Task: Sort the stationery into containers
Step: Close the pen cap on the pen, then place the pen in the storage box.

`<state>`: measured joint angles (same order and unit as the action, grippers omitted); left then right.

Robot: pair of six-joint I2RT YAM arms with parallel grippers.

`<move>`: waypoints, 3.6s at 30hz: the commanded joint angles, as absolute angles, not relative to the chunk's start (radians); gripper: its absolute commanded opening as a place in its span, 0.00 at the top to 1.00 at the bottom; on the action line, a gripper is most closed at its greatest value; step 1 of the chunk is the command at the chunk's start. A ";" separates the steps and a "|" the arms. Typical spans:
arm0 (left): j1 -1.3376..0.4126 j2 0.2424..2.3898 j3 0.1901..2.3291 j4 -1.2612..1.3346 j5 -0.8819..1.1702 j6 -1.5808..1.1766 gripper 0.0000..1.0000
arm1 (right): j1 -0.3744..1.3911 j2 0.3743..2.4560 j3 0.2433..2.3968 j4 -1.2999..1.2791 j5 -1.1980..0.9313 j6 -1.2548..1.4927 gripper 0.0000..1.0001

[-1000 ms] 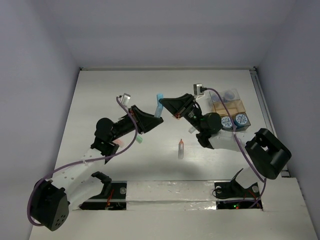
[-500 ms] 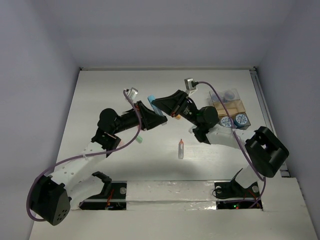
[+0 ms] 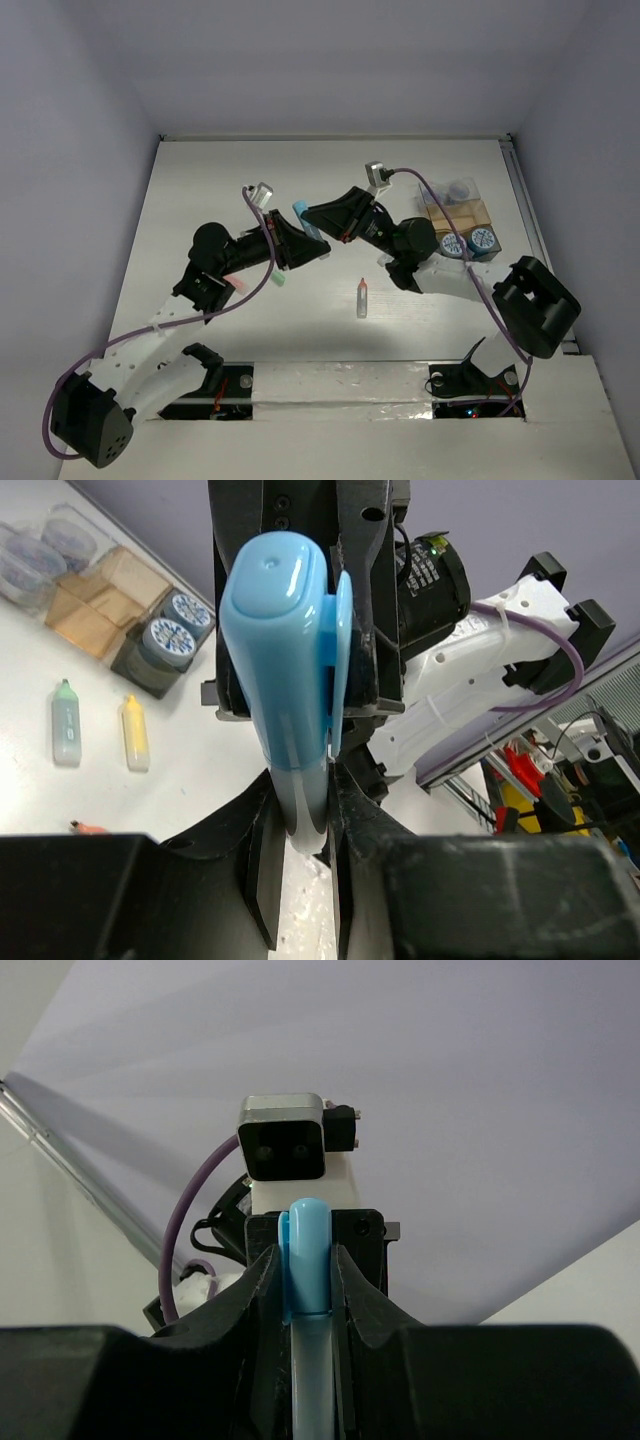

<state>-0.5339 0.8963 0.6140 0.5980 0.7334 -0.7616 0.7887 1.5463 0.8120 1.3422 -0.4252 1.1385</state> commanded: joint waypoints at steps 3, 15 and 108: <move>-0.505 0.805 0.707 0.782 0.587 -0.716 1.00 | 0.828 1.542 0.678 1.169 -0.621 1.080 1.00; -0.505 0.778 0.794 0.667 0.546 -0.647 1.00 | 0.828 1.491 0.506 1.115 -0.609 1.040 1.00; -0.469 0.517 0.657 -0.109 0.445 -0.302 0.01 | -0.021 1.350 0.735 0.284 0.350 0.752 1.00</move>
